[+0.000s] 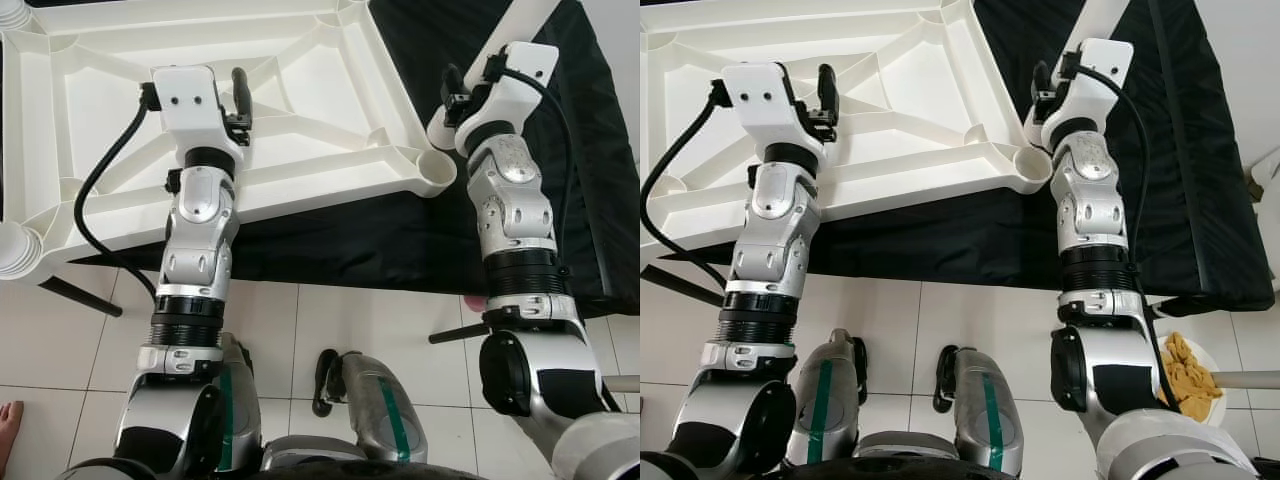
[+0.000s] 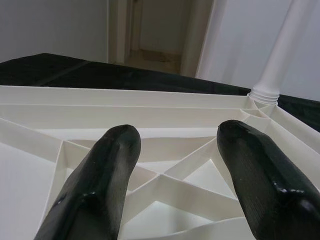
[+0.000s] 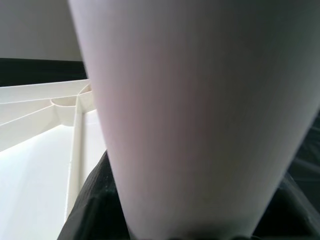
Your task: Building children table
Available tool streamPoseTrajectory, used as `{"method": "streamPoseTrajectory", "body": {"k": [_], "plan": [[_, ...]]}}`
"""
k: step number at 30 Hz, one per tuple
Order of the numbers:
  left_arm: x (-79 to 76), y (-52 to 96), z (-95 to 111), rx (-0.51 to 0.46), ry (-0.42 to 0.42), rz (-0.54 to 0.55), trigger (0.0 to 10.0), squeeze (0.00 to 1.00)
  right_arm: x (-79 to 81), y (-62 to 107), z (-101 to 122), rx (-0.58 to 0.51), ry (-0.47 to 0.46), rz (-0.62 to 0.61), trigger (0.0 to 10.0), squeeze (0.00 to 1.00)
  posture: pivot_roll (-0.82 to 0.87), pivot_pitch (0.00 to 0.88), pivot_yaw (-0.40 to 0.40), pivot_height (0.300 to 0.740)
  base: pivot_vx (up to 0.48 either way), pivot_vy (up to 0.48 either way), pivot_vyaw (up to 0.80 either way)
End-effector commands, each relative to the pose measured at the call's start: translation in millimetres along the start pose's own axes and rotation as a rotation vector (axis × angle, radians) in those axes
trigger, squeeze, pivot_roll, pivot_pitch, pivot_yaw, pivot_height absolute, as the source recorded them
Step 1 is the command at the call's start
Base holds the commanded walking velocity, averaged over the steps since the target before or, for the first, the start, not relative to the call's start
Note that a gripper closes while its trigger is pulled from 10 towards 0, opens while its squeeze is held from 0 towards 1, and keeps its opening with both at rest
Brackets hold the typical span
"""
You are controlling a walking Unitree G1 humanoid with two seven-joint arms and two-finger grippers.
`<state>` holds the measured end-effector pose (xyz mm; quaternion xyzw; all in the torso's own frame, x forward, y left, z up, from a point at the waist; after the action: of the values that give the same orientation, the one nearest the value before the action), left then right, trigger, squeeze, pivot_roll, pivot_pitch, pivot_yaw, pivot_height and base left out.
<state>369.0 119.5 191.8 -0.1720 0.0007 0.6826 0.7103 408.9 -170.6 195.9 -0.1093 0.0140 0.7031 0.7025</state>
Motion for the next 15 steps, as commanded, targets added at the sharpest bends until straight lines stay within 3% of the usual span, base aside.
{"method": "streamPoseTrajectory", "body": {"k": [1,9,15], "plan": [[0.7,2.5,1.6,-0.014,-0.004,0.022,10.0,0.0,0.4,1.3,2.1,-0.017,-0.001,0.007,10.0,0.0,0.11,0.08,-0.069,0.74,0.0,0.0,0.0],[4.5,19.5,-11.6,0.002,-0.05,-0.01,10.0,0.0,7.2,3.4,-1.8,-0.01,-0.004,0.049,10.0,0.0,0.1,0.054,-0.077,0.74,0.0,0.0,0.0],[-5.8,21.8,-6.2,-0.035,-0.108,-0.048,10.0,0.0,-3.2,3.6,-4.8,-0.008,-0.006,0.01,10.0,0.0,0.11,0.037,-0.047,0.74,0.0,0.0,0.0]]}}
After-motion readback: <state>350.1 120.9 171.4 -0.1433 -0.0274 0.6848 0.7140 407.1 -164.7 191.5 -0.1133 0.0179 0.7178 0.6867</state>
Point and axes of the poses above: a point about 5 cm out from each wrist's last joint towards the gripper, its own y axis pointing back from the gripper into the wrist, its own z axis along the axis of the wrist's last joint, x = y × z, the point moved 5 cm from there along -y, pointing out of the wrist towards the gripper, and after that the axes turned 10 degrees about y, right-handed, at the moved point
